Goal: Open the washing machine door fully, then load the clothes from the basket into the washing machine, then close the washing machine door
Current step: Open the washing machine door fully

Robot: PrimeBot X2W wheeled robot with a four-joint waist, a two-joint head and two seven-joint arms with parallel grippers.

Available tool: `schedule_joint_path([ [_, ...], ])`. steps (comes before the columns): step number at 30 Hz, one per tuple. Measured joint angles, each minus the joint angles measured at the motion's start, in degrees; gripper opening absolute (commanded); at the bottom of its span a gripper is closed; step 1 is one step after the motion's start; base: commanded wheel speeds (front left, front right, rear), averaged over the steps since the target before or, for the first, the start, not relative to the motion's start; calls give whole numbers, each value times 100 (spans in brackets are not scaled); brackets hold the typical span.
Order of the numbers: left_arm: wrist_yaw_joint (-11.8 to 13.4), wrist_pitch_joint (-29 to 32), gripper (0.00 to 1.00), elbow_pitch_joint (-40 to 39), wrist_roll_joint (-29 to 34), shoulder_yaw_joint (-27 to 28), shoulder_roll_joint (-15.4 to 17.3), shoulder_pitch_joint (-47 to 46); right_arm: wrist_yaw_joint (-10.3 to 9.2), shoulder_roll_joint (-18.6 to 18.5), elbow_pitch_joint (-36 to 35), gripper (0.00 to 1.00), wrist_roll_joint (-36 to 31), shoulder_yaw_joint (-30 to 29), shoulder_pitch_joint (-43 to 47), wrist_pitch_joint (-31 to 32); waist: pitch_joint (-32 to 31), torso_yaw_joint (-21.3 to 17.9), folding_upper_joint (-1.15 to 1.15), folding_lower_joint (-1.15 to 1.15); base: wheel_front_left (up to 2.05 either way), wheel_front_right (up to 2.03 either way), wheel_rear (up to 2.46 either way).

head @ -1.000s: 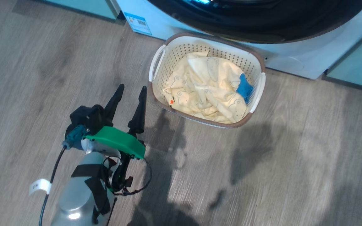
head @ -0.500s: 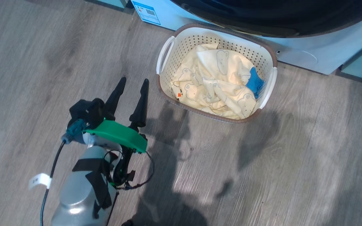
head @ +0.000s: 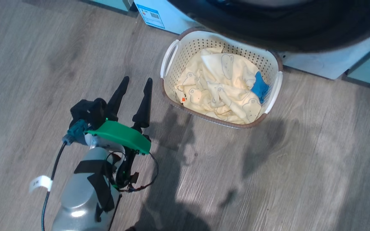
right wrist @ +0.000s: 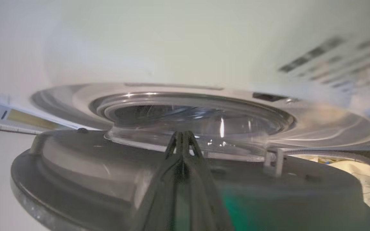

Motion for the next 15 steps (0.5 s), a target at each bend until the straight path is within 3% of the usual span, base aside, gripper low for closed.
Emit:
schedule_joint_path([
  [15, -2, -1, 100, 67, 201, 170, -2, 51, 0, 191, -549, 0, 187, 346, 799, 892, -435, -99, 0, 0, 0, 0, 0],
])
